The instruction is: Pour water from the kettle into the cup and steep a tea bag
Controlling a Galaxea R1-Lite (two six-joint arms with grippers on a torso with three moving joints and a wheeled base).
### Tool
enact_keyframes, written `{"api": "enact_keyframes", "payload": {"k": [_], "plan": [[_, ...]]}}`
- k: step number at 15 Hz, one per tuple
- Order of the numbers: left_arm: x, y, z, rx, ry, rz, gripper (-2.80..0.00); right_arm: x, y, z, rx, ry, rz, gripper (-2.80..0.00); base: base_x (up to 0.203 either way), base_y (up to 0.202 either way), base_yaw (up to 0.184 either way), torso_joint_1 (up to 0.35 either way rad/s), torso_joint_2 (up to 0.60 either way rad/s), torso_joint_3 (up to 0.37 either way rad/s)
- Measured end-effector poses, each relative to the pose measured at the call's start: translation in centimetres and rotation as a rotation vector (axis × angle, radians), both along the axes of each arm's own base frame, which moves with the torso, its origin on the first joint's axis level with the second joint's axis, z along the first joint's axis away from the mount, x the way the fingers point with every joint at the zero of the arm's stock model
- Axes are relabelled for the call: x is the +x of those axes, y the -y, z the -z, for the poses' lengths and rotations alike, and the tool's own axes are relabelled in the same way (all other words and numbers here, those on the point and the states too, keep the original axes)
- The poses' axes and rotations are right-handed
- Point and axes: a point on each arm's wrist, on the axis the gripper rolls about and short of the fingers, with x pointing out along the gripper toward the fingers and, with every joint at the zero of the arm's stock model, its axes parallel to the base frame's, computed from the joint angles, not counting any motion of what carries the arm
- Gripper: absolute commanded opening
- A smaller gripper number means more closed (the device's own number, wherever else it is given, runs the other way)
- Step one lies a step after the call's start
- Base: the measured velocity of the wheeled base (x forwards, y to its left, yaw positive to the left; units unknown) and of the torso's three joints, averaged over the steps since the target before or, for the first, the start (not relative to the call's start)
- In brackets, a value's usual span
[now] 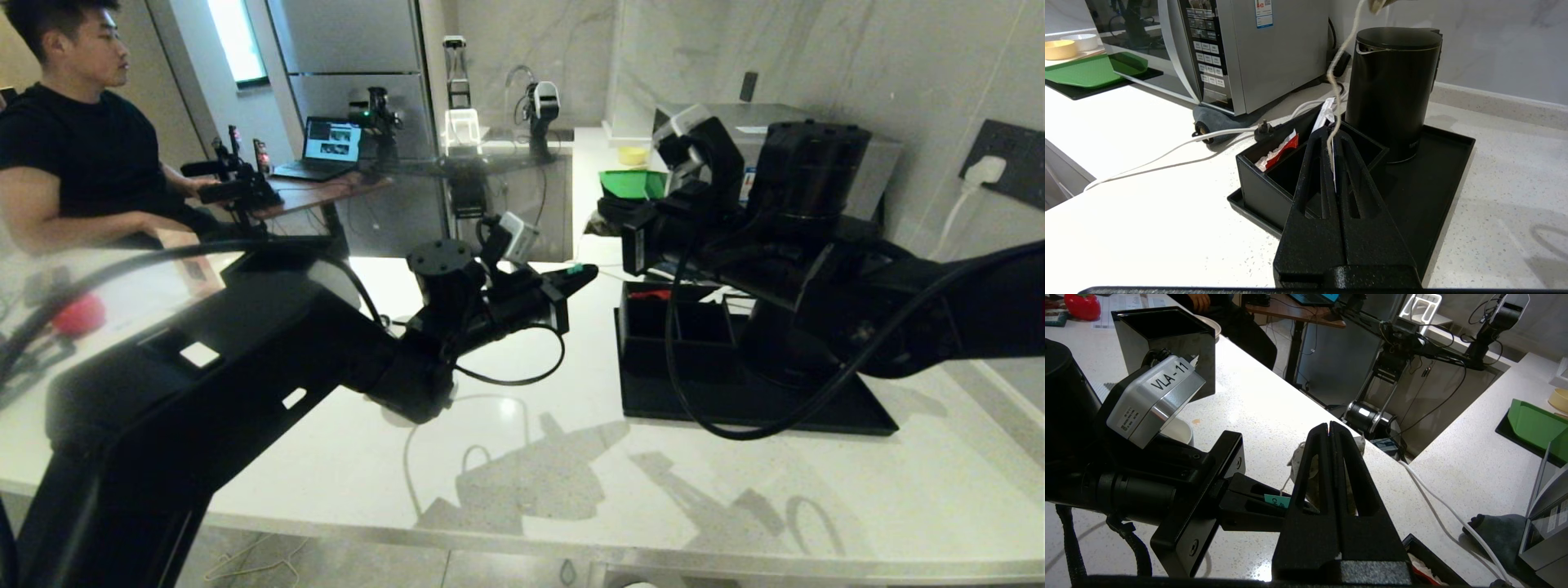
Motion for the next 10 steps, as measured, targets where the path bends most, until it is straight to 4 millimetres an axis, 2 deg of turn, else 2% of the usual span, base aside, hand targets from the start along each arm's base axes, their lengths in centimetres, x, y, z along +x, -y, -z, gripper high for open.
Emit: {"api": "enact_keyframes", "payload": {"k": [10], "plan": [[0.04, -0.08, 0.04, 0.001, -0.002, -0.002, -2.80, -0.02, 0.01, 0.13, 0.000, -0.001, 0.000, -2.80, 0.000, 0.000, 0.000, 0.000, 0.00, 0.000]]}}
